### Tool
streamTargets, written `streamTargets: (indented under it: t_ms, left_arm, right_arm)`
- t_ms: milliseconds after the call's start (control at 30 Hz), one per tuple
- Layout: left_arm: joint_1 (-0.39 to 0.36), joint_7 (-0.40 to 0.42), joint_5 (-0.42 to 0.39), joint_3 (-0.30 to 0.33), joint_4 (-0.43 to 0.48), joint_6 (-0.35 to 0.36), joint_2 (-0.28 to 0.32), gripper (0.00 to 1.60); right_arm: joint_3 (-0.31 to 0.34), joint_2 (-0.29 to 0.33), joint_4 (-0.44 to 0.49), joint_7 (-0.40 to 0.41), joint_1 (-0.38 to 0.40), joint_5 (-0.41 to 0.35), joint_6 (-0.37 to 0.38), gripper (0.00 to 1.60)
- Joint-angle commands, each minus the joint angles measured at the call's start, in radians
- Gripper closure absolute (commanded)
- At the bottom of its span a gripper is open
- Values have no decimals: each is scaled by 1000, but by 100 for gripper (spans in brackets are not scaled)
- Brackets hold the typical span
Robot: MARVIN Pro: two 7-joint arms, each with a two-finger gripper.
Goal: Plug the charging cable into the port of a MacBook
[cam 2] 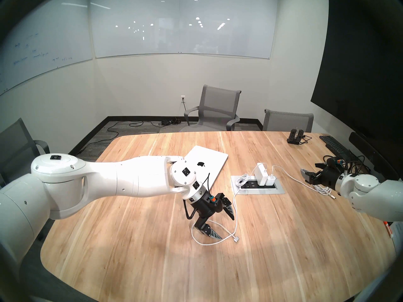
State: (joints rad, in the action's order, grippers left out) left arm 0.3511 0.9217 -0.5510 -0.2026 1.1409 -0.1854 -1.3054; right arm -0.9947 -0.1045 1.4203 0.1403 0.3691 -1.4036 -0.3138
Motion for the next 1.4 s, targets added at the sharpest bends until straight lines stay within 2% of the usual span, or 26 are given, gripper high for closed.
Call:
streamTargets:
  t_ms: [0,767,800,867,900,967,1200,1267,1300,1367]
  left_arm:
    - [9,-14,5,2,-13,-10,-23,0]
    - [32,-23,11,-15,-63,-44,-43,0]
    - [33,-22,11,-16,-65,-45,-44,8]
    - [33,-21,11,-15,-66,-45,-45,10]
    - [33,-21,10,-15,-67,-45,-45,19]
    - [32,-18,8,-14,-71,-48,-44,16]
    - [19,2,-3,-5,-67,-47,-40,31]
    - [18,6,-4,-3,-69,-48,-40,53]
    - [18,7,-4,-3,-70,-49,-40,83]
    - [19,12,-7,-1,-73,-51,-40,86]
  right_arm:
    - [7,2,2,3,17,2,-6,0]
    - [6,2,2,3,17,2,-6,0]
    - [6,2,2,3,17,2,-6,0]
    - [6,2,2,3,17,2,-6,0]
    - [6,2,2,3,17,2,-6,0]
    - [6,2,2,3,17,2,-6,0]
    - [7,2,2,2,16,2,-6,0]
    - [7,2,2,2,16,2,-6,0]
    - [7,2,2,2,16,2,-6,0]
    - [7,2,2,2,16,2,-6,0]
